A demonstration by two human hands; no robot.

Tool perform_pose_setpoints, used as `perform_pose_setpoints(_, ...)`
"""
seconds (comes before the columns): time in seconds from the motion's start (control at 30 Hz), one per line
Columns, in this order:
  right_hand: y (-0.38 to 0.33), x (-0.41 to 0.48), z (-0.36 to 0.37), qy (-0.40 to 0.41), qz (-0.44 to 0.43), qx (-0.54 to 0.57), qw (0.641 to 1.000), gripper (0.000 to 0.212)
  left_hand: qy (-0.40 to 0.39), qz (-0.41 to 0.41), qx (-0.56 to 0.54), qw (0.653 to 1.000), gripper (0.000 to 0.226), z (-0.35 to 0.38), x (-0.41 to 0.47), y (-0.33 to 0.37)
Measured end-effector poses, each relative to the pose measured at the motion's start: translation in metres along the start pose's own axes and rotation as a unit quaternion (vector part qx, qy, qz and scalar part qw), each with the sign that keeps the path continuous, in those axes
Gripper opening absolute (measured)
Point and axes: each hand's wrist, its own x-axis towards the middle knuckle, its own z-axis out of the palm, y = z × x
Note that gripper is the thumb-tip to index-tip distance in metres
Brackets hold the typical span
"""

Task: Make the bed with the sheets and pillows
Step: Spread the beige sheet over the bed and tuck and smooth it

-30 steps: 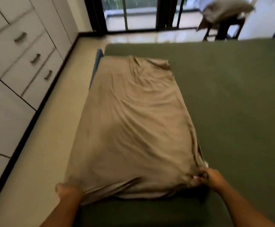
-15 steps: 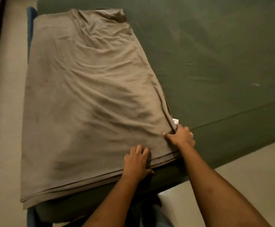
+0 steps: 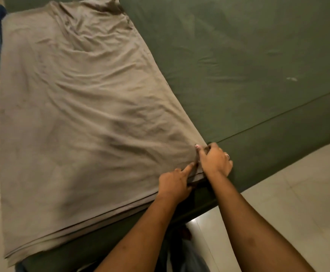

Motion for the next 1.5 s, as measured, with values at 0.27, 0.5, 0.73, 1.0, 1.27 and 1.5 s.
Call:
perform_pose_setpoints(0.27, -0.002, -0.004, 0.014, 0.191, -0.087, -0.044, 0.977, 0.034, 0.184, -0.073, -0.439, 0.877, 0.024, -0.001, 0.009, -0.015)
perform_pose_setpoints(0.5, -0.037, -0.046, 0.071, -0.066, -0.388, -0.138, 0.909, 0.064, 0.224, -0.23, -0.227, 0.919, 0.051, 0.03, -0.025, -0.076)
perform_pose_setpoints(0.73, -0.035, -0.028, 0.061, 0.027, -0.135, -0.158, 0.978, 0.062, 0.147, -0.293, -0.142, 0.934, 0.061, 0.053, -0.07, -0.126)
perform_pose_setpoints(1.0, -0.157, -0.167, 0.154, -0.098, -0.419, -0.131, 0.893, 0.062, 0.169, -0.38, -0.134, 0.899, 0.054, 0.063, -0.125, -0.219)
perform_pose_setpoints(1.27, -0.215, -0.285, 0.217, -0.15, -0.516, -0.174, 0.825, 0.062, 0.217, -0.542, -0.242, 0.775, 0.058, 0.079, -0.215, -0.319)
perform_pose_setpoints(1.5, -0.282, -0.357, 0.249, -0.24, -0.615, -0.128, 0.74, 0.063, 0.226, -0.465, -0.671, 0.532, 0.008, 0.083, -0.267, -0.409)
